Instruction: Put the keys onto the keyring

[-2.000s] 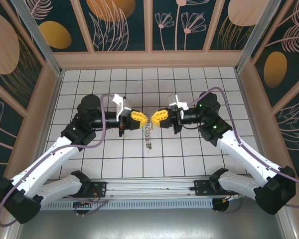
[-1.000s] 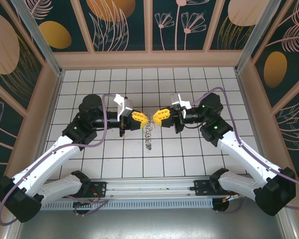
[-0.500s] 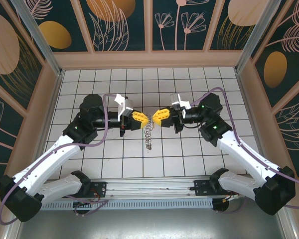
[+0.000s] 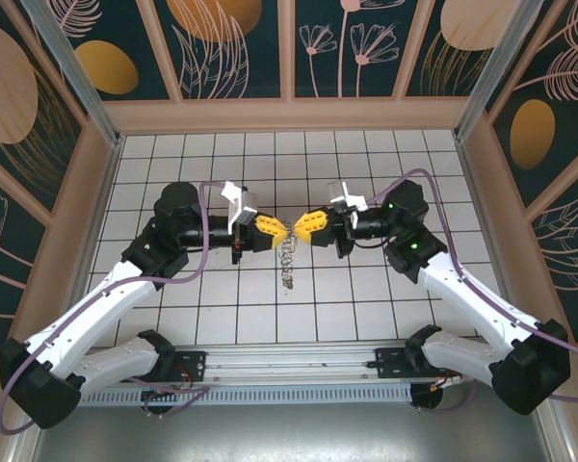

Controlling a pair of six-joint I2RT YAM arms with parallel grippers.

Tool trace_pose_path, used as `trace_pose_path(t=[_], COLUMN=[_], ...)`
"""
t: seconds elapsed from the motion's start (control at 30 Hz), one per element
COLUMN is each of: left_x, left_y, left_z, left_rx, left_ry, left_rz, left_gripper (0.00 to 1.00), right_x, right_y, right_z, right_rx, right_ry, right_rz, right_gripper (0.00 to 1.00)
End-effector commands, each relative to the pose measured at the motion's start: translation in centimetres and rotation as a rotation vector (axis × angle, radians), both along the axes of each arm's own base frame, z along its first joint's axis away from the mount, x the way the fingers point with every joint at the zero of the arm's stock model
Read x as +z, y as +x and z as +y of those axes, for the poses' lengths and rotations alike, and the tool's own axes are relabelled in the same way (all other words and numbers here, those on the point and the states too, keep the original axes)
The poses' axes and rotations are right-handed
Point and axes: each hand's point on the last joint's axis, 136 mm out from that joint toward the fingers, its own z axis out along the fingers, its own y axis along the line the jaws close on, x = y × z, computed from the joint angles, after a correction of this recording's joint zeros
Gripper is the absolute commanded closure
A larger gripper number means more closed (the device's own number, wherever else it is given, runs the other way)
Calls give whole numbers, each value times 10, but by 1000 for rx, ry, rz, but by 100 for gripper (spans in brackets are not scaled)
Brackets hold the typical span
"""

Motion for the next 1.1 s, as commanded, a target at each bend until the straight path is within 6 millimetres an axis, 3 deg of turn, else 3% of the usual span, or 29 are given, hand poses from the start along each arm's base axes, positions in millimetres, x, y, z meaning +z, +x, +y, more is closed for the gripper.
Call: trace_pose_path(t=[0.0, 0.57, 1.07], left_x=[24, 28, 21], left_y=[-4, -4, -20], left_z=[0, 1, 2], left_rx=[-24, -20, -105], left_ry=[-52, -59, -41], left_rz=[-71, -79, -85], left_gripper=[100, 100, 100], right_x=[0, -1, 0], right_y=[-3, -2, -7], right_z=[0, 1, -9], right_rx=[21, 7, -32], right_ry=[14, 15, 24], right_rz=[-10, -10, 3], right_gripper=[100, 100, 100])
